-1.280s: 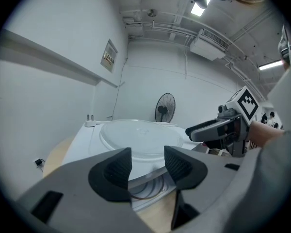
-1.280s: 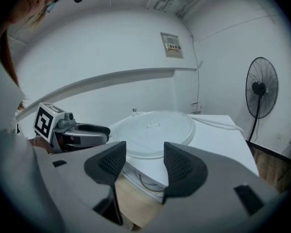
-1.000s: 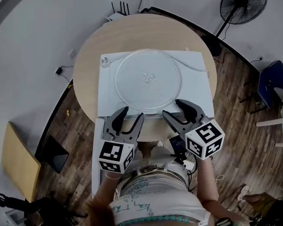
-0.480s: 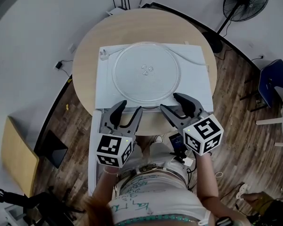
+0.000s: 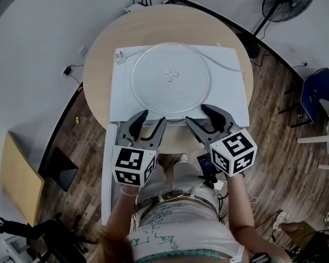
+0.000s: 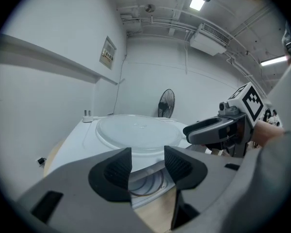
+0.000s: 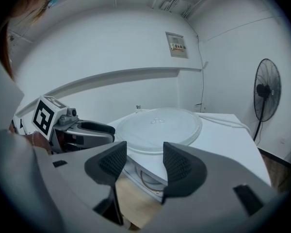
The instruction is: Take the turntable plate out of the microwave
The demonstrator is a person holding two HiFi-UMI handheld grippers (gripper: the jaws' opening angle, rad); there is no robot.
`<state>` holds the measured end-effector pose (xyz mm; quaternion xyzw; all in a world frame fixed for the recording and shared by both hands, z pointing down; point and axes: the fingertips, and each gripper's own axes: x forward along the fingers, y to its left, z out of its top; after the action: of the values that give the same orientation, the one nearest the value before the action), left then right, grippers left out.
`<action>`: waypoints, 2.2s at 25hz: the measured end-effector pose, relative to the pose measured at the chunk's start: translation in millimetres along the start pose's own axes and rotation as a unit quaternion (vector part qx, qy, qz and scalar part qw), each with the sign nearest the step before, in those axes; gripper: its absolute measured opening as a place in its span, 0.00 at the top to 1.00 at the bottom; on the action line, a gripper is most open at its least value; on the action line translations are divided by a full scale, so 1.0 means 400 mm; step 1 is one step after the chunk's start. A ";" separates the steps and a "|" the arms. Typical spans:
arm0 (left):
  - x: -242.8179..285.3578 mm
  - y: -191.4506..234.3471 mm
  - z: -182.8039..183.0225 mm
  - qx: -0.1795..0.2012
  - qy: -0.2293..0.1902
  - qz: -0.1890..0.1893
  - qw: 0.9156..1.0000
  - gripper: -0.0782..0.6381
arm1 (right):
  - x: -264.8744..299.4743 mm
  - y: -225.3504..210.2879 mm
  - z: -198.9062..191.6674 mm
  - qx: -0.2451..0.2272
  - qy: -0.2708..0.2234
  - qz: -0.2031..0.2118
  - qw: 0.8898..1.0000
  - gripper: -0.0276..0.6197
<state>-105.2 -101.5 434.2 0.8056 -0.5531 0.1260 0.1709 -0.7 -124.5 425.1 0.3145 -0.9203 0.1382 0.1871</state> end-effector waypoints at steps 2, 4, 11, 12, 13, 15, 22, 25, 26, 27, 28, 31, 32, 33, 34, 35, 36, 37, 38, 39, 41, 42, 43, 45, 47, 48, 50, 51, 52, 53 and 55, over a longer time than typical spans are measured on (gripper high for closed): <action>0.004 0.002 0.000 -0.003 0.000 0.002 1.000 0.60 | 0.006 -0.003 -0.004 -0.002 0.003 -0.003 1.000 0.61; 0.004 0.004 0.000 -0.002 0.002 0.006 1.000 0.60 | 0.009 -0.007 -0.005 -0.003 0.003 -0.008 1.000 0.61; 0.006 0.013 0.009 0.002 0.005 0.013 1.000 0.61 | 0.012 -0.019 -0.001 0.020 0.003 -0.011 1.000 0.63; 0.009 0.017 0.007 0.009 0.008 0.017 1.000 0.61 | 0.012 -0.020 -0.001 0.019 0.005 -0.012 1.000 0.63; 0.011 0.019 0.005 0.014 0.011 0.020 1.000 0.61 | 0.013 -0.021 -0.002 0.016 0.007 -0.014 1.000 0.65; 0.015 0.023 0.004 0.009 0.011 0.021 1.000 0.61 | 0.015 -0.020 -0.005 0.009 0.013 -0.017 1.000 0.66; 0.016 0.021 0.005 0.011 0.002 0.026 1.000 0.61 | 0.016 -0.020 -0.005 0.004 0.019 -0.015 1.000 0.67; 0.014 0.023 0.005 0.014 -0.005 0.024 1.000 0.61 | 0.015 -0.019 -0.003 0.010 0.011 -0.012 1.000 0.67; 0.013 0.023 0.004 0.014 -0.009 0.023 1.000 0.61 | 0.015 -0.019 -0.003 0.011 0.009 -0.010 1.000 0.67; 0.012 0.022 0.004 0.013 -0.013 0.021 1.000 0.61 | 0.014 -0.019 -0.003 0.013 0.007 -0.008 1.000 0.67; 0.011 0.021 0.003 0.009 -0.015 0.020 1.000 0.61 | 0.013 -0.019 -0.004 0.015 0.005 -0.006 1.000 0.67; 0.002 0.018 0.004 -0.003 -0.019 0.017 1.000 0.61 | 0.010 -0.016 -0.006 0.016 0.002 0.004 1.000 0.67; -0.003 0.015 0.004 -0.005 -0.022 0.016 1.000 0.61 | 0.009 -0.013 -0.007 0.013 0.000 0.006 1.000 0.66; -0.007 0.013 0.005 -0.004 -0.025 0.016 1.000 0.61 | 0.008 -0.011 -0.009 0.010 -0.001 0.007 1.000 0.66; -0.012 0.009 0.006 -0.002 -0.030 0.016 0.999 0.61 | 0.007 -0.008 -0.010 0.006 -0.003 0.008 1.000 0.66; -0.016 0.004 0.006 -0.001 -0.033 0.014 0.999 0.61 | 0.005 -0.007 -0.011 0.002 -0.005 0.008 1.000 0.66; -0.018 -0.001 0.005 -0.001 -0.036 0.011 0.999 0.61 | 0.003 -0.005 -0.012 -0.001 -0.008 0.010 1.000 0.66; -0.020 -0.006 0.003 -0.002 -0.039 0.009 0.999 0.61 | 0.001 -0.003 -0.012 -0.002 -0.013 0.012 1.000 0.66; -0.023 -0.010 0.001 -0.003 -0.042 0.008 0.999 0.62 | -0.001 0.000 -0.011 -0.003 -0.019 0.014 1.000 0.66; -0.027 -0.012 0.000 -0.002 -0.046 0.009 0.999 0.64 | -0.004 0.003 -0.009 -0.002 -0.026 0.017 1.000 0.66; -0.034 -0.020 -0.002 -0.001 -0.051 0.009 0.999 0.68 | -0.012 0.009 0.002 0.000 -0.048 0.021 0.999 0.69; -0.036 -0.026 -0.005 -0.003 -0.051 0.007 0.999 0.69 | -0.018 0.012 0.009 0.001 -0.061 0.022 0.998 0.70; -0.038 -0.032 -0.007 -0.007 -0.051 0.003 0.999 0.69 | -0.024 0.014 0.015 0.003 -0.072 0.024 0.997 0.74; -0.044 -0.041 -0.010 -0.013 -0.055 0.001 0.998 0.74 | -0.034 0.020 0.025 0.006 -0.090 0.027 0.996 0.80; -0.051 -0.046 -0.012 -0.011 -0.058 0.004 0.998 0.80 | -0.039 0.026 0.031 0.004 -0.098 0.028 0.995 0.85; -0.053 -0.050 -0.014 -0.010 -0.057 0.004 0.998 0.82 | -0.041 0.029 0.030 0.001 -0.100 0.029 0.995 0.90; -0.055 -0.060 -0.018 -0.009 -0.057 0.001 0.998 0.84 | -0.042 0.036 0.023 -0.010 -0.099 0.034 0.994 0.95; -0.056 -0.064 -0.019 -0.009 -0.057 -0.001 0.998 0.85 | -0.041 0.041 0.018 -0.015 -0.098 0.038 0.994 0.96; -0.056 -0.068 -0.019 -0.009 -0.058 -0.003 0.998 0.85 | -0.040 0.046 0.015 -0.020 -0.097 0.043 0.994 0.97; -0.056 -0.072 -0.018 -0.008 -0.060 -0.003 0.998 0.86 | -0.039 0.051 0.013 -0.024 -0.097 0.048 0.994 0.97; -0.055 -0.079 -0.016 -0.005 -0.064 -0.003 0.998 0.86 | -0.039 0.063 0.014 -0.032 -0.099 0.056 0.993 0.97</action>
<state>-83.6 -69.7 427.1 0.8130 -0.5608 0.0709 0.1401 -6.5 -98.8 410.1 0.2689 -0.9543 0.0873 0.0966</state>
